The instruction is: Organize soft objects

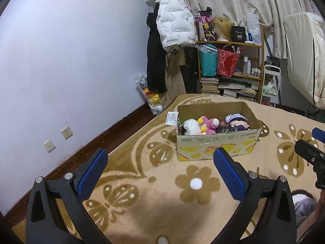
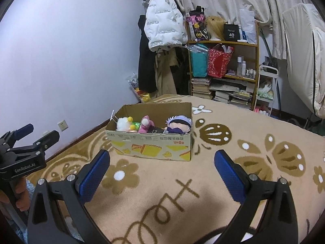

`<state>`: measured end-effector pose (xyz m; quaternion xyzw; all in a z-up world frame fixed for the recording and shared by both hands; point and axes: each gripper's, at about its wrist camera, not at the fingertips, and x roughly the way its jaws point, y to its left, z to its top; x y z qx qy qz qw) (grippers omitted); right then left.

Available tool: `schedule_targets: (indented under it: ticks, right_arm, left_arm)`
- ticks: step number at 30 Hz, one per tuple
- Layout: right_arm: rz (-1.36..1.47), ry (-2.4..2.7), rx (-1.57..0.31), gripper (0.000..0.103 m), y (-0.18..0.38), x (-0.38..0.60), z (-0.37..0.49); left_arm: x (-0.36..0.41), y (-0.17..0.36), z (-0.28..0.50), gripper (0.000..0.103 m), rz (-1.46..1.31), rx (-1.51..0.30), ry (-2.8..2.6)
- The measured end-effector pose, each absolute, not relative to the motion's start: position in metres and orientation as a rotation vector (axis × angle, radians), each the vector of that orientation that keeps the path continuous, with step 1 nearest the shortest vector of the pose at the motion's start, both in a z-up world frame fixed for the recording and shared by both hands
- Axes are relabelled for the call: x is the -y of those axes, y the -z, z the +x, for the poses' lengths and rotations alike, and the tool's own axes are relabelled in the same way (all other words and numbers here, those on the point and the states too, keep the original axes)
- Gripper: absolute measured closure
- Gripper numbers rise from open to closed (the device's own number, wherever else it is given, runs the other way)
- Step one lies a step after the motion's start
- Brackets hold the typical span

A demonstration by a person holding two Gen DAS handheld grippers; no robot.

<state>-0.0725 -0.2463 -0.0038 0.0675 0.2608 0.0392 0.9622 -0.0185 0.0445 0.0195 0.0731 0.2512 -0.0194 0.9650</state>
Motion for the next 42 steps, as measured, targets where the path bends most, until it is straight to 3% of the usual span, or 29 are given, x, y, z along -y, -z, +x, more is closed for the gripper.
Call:
schedule_targets:
  ticks: [42]
  right_arm:
    - [0.134,-0.073,-0.535,0.0,0.0051,0.2463,-0.0706]
  left_arm:
    - [-0.0367,-0.0133,-0.017,0.0,0.184,-0.533,0.042]
